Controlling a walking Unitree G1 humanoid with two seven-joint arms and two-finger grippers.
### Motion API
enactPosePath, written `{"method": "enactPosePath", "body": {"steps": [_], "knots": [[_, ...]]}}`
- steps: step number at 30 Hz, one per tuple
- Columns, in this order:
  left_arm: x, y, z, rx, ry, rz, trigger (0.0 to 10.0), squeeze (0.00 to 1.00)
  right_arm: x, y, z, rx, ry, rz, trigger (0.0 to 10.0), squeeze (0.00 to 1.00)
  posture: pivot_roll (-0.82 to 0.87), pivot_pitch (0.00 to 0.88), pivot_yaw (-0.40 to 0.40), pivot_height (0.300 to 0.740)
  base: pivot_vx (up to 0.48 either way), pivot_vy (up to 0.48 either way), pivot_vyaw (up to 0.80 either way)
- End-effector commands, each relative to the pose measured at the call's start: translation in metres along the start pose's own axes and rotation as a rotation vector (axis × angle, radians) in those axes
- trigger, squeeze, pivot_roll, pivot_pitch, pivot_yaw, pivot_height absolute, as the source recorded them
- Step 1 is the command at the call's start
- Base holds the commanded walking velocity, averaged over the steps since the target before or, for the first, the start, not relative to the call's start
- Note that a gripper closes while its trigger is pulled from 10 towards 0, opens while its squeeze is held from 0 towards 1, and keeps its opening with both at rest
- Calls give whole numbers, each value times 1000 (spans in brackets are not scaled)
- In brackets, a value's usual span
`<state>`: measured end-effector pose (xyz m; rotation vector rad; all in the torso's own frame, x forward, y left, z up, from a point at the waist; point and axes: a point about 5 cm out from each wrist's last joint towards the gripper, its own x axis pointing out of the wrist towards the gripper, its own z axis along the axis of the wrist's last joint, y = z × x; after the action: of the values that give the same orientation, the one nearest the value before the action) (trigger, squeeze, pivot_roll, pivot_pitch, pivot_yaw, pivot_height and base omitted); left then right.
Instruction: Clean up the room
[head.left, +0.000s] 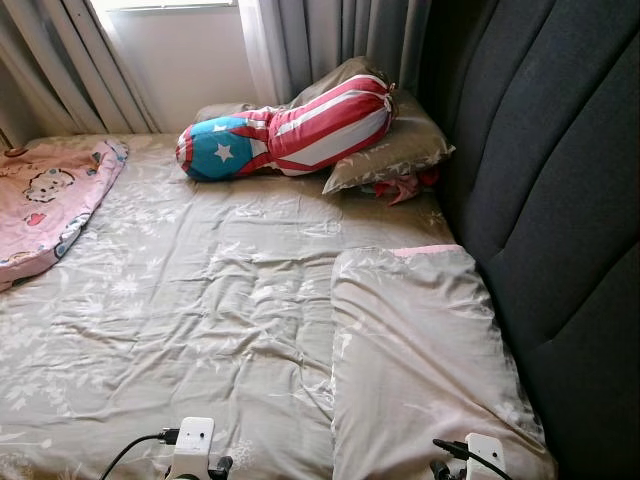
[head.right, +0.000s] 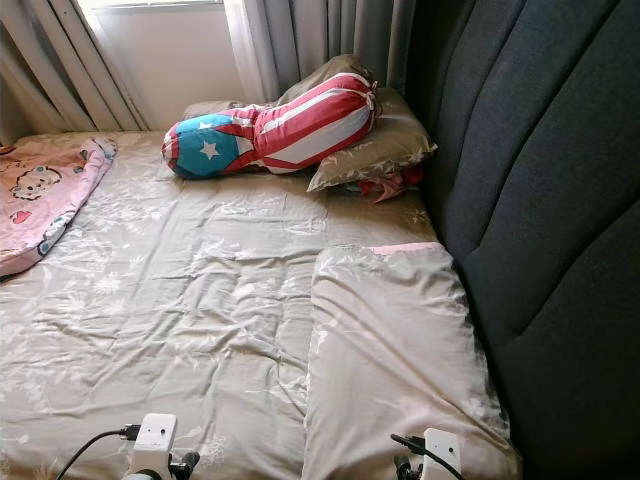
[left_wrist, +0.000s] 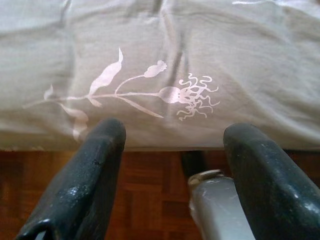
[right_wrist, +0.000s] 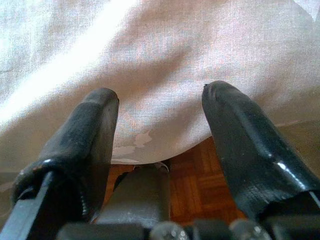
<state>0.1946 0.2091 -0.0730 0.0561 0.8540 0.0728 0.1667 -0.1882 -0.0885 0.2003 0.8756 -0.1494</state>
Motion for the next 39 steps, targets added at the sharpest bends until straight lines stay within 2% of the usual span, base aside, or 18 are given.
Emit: {"method": "enactPosePath", "body": {"steps": [1, 5, 13, 16, 23, 39], "knots": [[-3, 2, -12, -20, 41, -1, 10000, 0, 0, 1, 1, 15, -8, 3, 10000, 0, -96, 0, 1, 740, 0, 0, 0], [-4, 3, -16, -31, 51, 1, 10000, 0, 0, 0, 0, 26, -2, -6, 10000, 0, -94, 0, -1, 740, 0, 0, 0], [-3, -1, -16, -33, 56, -7, 10000, 0, 0, -1, 1, -9, -12, -1, 10000, 0, -95, 0, -1, 740, 0, 0, 163], [-3, -3, -15, -33, 54, -9, 10000, 0, 0, -1, 1, 14, -9, 1, 10000, 0, -95, 0, -1, 740, 0, 0, 800], [-3, -6, -17, -31, 58, -13, 10000, 0, 0, -1, 1, 27, -10, -5, 10000, 0, -94, 0, 1, 740, 0, 0, 0], [-4, 3, -17, -30, 73, -3, 10000, 0, 0, -1, 3, 65, -26, -15, 10000, 0, -91, 0, 2, 740, 0, 0, 0]]}}
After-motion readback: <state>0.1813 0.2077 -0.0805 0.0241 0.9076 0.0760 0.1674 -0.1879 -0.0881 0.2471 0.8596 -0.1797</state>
